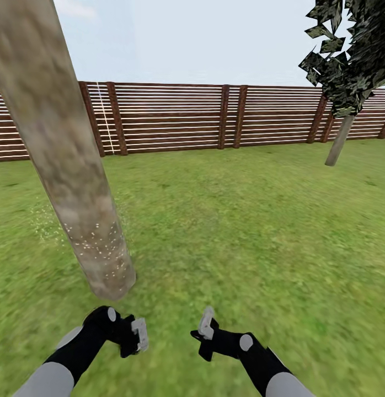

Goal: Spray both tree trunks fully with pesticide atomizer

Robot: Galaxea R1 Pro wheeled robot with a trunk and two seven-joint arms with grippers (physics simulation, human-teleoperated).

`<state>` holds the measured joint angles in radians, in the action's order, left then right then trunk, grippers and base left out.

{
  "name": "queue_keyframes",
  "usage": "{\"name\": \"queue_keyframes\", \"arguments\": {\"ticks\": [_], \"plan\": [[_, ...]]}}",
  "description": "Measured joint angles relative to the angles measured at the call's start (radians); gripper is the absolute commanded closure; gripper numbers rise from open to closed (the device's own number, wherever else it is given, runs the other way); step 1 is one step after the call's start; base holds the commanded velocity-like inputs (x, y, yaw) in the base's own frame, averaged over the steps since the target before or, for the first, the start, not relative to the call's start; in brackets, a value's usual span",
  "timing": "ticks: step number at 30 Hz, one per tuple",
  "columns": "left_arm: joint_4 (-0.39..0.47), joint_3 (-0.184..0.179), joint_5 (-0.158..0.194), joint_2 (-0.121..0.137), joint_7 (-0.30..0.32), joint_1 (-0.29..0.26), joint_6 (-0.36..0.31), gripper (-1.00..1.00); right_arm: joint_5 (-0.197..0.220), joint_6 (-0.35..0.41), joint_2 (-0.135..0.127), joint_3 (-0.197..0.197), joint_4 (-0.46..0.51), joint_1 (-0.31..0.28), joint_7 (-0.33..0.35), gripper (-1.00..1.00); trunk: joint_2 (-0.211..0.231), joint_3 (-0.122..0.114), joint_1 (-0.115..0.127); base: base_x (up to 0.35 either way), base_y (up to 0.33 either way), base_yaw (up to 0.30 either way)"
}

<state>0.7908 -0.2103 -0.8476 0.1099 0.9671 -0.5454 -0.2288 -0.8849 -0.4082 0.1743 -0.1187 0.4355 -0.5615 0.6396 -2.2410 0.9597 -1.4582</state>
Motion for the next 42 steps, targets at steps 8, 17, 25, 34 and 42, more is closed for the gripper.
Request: {"name": "queue_keyframes", "arguments": {"ticks": [8, 17, 25, 34, 42], "plan": [[-0.01, -0.014, -0.071, -0.081, -0.007, 0.002, -0.034, 1.0, 0.003, 0.0, 0.0, 0.045, 0.002, -0.001, 0.038, 1.0, 0.0, 0.0, 0.0, 0.0, 0.0, 0.0], [-0.013, -0.08, -0.087, -0.136, -0.099, 0.002, -0.047, 1.0, 0.009, 0.002, 0.0, 0.046, 0.065, -0.002, 0.042, 1.0, 0.0, 0.0, 0.0, 0.0, 0.0, 0.0], [-0.051, -0.083, -0.108, -0.178, -0.175, 0.002, -0.092, 1.0, 0.011, 0.002, 0.0, 0.047, 0.08, -0.001, 0.043, 1.0, 0.0, 0.0, 0.0, 0.0, 0.0, 0.0], [-0.054, -0.083, -0.128, -0.196, -0.176, 0.002, -0.092, 1.0, 0.011, 0.002, 0.0, 0.047, 0.077, -0.001, 0.12, 1.0, 0.0, 0.0, 0.0, 0.0, 0.0, 0.0], [-0.101, -0.079, -0.113, -0.2, -0.163, 0.002, -0.074, 1.0, 0.011, 0.002, 0.0, 0.047, 0.07, -0.001, 0.123, 1.0, 0.0, 0.0, 0.0, 0.0, 0.0, 0.0]]}}
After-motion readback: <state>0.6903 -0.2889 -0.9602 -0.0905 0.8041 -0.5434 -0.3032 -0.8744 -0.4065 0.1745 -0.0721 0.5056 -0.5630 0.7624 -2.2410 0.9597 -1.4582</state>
